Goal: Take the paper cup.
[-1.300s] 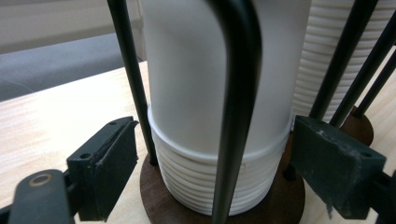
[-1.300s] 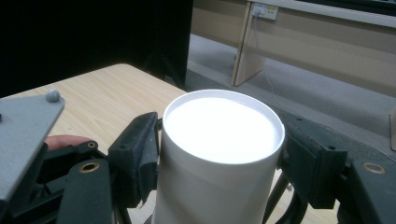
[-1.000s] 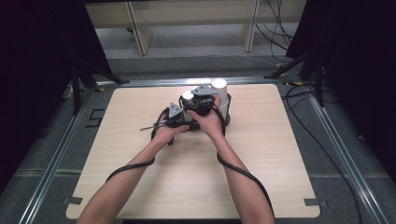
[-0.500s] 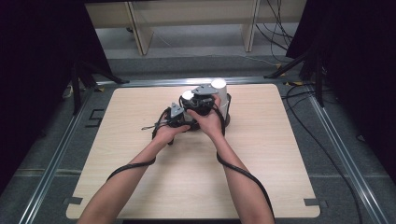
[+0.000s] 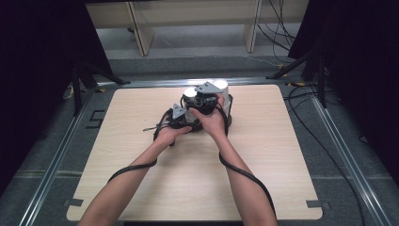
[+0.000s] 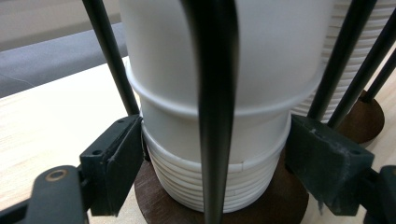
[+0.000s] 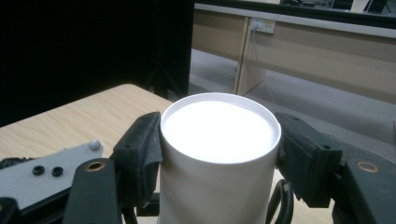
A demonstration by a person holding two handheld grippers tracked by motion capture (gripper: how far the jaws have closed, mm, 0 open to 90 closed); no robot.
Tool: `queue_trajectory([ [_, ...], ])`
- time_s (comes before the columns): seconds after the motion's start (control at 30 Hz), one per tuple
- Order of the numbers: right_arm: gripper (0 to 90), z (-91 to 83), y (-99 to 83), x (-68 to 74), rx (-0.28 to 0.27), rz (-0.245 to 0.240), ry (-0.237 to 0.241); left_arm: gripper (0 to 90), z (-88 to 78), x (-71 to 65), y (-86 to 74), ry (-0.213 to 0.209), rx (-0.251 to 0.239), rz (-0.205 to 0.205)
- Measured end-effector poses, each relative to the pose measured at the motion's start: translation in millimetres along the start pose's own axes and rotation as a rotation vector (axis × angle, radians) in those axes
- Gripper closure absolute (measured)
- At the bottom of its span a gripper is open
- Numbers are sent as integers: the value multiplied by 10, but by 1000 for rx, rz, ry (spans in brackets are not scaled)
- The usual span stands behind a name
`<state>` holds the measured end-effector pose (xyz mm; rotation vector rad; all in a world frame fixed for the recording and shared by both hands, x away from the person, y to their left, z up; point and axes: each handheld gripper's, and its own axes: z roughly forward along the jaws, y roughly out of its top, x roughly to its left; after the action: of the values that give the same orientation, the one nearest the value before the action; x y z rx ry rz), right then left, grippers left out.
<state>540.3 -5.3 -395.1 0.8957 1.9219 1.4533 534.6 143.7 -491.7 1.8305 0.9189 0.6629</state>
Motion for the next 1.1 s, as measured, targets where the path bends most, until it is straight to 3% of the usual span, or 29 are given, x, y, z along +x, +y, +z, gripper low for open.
queue_trajectory([
  [0.33, 353, -108, 138, -25, -46, -8, -9, 195, -1, 2, -1, 3, 2, 0],
  [0.47, 354, -138, 162, -21, -43, 10, -4, 196, -1, 3, -2, 1, 4, -1],
  [0.5, 354, -142, 165, -2, -44, 38, 4, 196, 5, -4, -3, 0, -6, -13],
  [0.53, 354, -159, 187, -17, -47, 16, 5, 196, 4, -2, -3, 0, -3, -10],
  [0.7, 355, -201, 247, -21, -81, 14, 2, 197, -1, 0, -5, -2, 3, -7],
  [0.9, 355, -234, 281, -10, -78, 42, 26, 198, 2, 1, -7, 1, 3, -4],
  [1.03, 355, -268, 309, -27, -99, 15, 16, 199, -1, 7, -6, -1, 1, 4],
  [1.1, 355, -306, 331, -5, -91, 46, 26, 199, -2, 7, -9, -2, 0, 0],
])
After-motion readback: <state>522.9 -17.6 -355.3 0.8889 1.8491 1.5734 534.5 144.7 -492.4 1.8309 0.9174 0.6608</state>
